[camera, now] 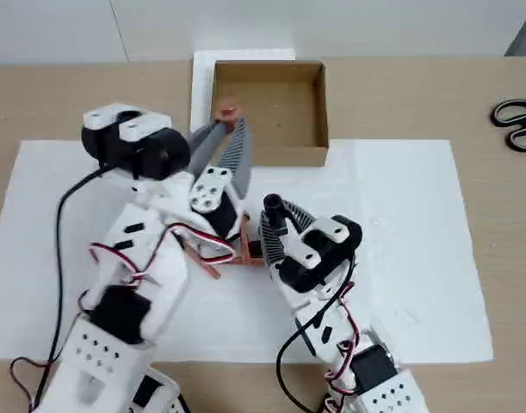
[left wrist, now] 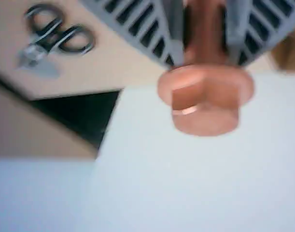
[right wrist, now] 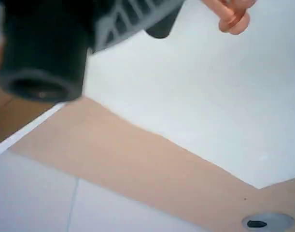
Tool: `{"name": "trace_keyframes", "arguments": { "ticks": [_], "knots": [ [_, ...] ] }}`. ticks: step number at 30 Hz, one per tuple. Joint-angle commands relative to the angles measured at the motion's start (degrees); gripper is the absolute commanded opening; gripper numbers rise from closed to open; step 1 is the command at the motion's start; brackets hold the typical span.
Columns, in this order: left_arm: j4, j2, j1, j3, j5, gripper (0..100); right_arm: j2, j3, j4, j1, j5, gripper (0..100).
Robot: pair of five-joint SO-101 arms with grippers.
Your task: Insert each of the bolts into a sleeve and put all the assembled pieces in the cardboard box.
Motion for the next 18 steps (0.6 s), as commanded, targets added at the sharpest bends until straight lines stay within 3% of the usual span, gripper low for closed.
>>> {"name": "trace_keyframes", "arguments": {
  "ticks": [1, 9, 18],
  "knots": [
    [1.67, -1.49, 1.93, -1.1, 2.99, 1, -1.19, 0.35, -0.31, -0.57, 0.44, 0.6],
    [9.58, 0.18, 2.37, -5.67, 2.99, 1, -1.19, 0.35, -11.65, -0.48, 0.62, 0.6],
    [9.41, 0.35, 2.37, -8.48, 2.73, 1, -0.75, 0.35, -12.26, -0.48, 0.62, 0.6]
  ]
}}
